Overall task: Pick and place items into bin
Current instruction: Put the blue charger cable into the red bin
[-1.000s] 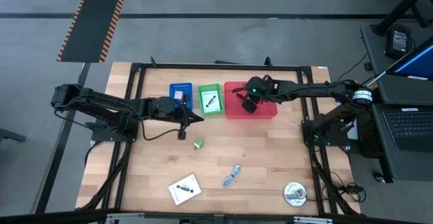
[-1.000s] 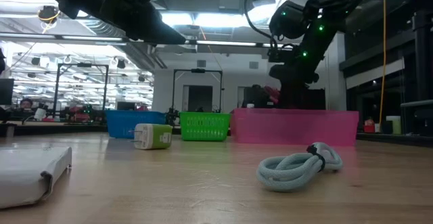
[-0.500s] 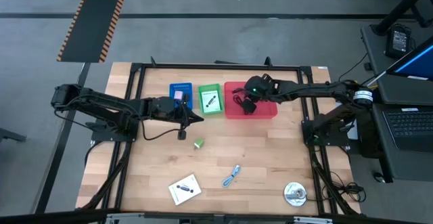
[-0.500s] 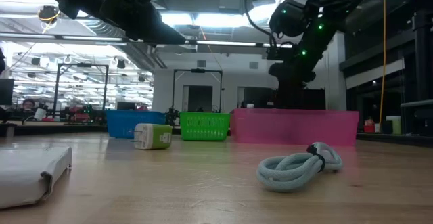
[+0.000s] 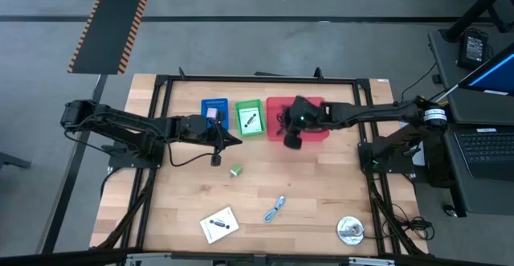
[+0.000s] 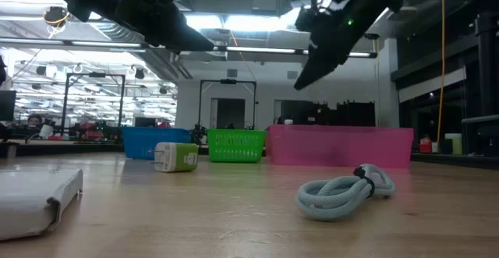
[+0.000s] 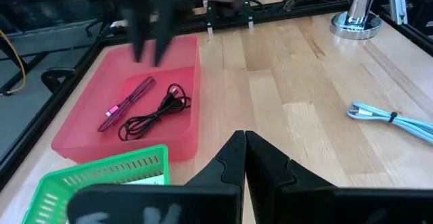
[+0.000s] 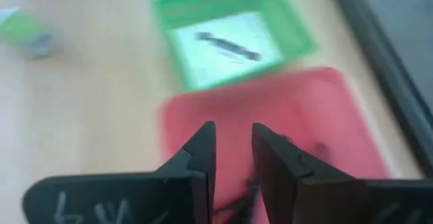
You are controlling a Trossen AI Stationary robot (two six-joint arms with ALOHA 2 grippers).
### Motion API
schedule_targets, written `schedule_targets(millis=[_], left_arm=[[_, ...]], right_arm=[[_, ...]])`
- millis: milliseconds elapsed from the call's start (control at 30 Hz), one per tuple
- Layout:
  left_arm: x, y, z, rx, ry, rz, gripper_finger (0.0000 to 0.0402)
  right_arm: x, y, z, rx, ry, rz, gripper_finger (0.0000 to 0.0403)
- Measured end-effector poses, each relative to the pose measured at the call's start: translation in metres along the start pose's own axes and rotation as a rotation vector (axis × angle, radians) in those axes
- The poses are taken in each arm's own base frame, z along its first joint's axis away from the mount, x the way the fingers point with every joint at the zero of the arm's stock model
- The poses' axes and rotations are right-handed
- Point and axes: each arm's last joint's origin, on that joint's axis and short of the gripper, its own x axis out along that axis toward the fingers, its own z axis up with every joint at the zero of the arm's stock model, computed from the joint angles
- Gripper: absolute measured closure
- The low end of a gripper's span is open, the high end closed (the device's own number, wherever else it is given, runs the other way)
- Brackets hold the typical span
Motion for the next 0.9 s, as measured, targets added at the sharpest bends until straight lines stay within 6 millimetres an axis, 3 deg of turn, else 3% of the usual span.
schedule_targets(millis=[533,900], left_arm=[[0.000,-0.004,-0.002,-0.078,0.028,-0.017,0.0396],[-0.004,-0.036,0.004,-0.068,-0.013,-0.141,0.0396]], right_arm=[[-0.018,0.090,-0.007,-0.237,-0.034,0.237,0.0327],[-0.017,0.148,-0.027,-0.319,0.002,0.347,0.0326]])
